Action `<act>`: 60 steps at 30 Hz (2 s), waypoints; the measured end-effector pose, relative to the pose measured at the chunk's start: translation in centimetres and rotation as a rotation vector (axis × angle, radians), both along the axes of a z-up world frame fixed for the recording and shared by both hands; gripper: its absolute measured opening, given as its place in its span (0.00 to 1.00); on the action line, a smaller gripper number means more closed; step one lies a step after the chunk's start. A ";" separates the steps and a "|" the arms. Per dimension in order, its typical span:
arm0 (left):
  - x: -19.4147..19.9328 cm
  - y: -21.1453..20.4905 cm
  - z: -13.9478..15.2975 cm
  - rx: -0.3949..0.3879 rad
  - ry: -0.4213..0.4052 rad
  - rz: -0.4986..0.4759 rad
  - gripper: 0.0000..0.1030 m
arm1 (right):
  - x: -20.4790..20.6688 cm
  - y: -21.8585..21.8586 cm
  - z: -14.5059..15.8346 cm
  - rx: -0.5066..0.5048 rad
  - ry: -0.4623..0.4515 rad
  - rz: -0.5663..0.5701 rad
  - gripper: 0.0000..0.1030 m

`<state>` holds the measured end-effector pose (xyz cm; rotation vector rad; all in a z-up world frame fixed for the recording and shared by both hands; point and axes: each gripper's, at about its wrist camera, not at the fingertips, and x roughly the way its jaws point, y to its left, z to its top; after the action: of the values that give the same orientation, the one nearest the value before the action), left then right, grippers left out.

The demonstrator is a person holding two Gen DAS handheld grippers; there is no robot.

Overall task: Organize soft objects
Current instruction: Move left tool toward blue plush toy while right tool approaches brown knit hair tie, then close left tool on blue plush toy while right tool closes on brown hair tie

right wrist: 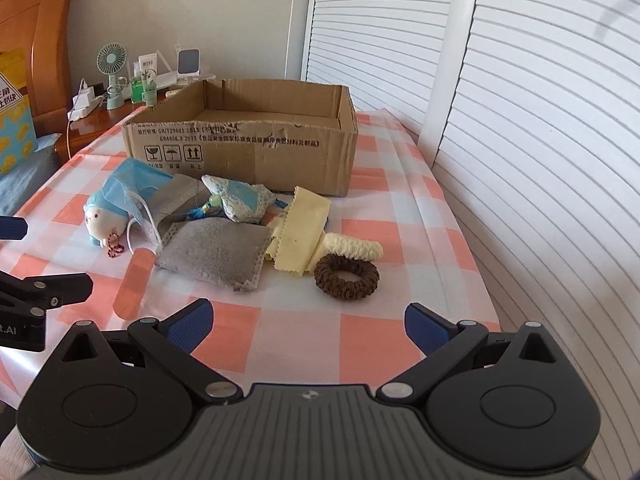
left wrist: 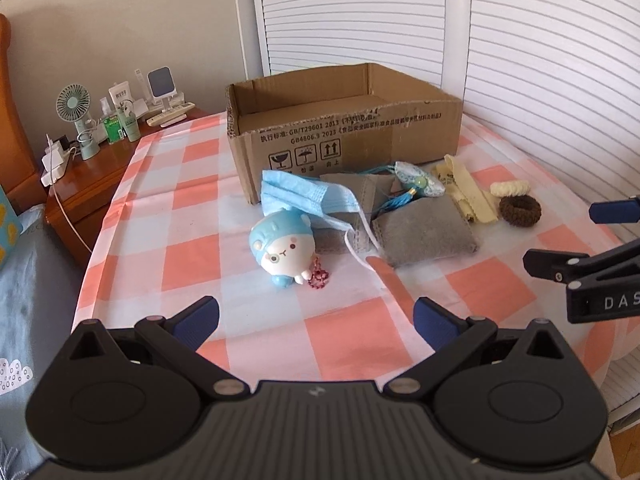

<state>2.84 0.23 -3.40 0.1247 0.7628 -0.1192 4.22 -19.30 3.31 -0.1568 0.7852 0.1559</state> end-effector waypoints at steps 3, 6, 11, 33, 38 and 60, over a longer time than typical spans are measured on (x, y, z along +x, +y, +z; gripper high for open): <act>0.3 0.1 -0.8 -0.015 0.018 -0.028 0.99 | 0.6 -0.6 -1.3 -0.011 0.031 -0.005 1.00; 0.6 0.3 -1.5 -0.035 0.039 -0.051 0.99 | 0.9 -1.2 -2.3 -0.007 0.057 -0.006 1.00; 1.3 1.4 -2.4 -0.101 0.073 -0.039 0.99 | 1.2 -1.6 -3.5 -0.008 0.081 -0.001 1.00; 5.9 4.5 -3.7 -0.091 0.052 -0.012 0.99 | 4.1 -2.6 -5.1 0.053 0.052 0.000 1.00; 6.6 4.2 -3.1 -0.109 0.014 -0.035 0.96 | 4.1 -2.6 -5.2 0.055 0.035 -0.007 1.00; 8.0 3.9 -2.7 -0.169 0.014 -0.030 0.46 | 6.2 -2.5 -5.1 0.032 -0.014 0.011 0.70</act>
<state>10.80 4.16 -6.12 -0.0255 0.7621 -0.2131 10.41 -21.81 -1.78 -0.1314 0.7673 0.1775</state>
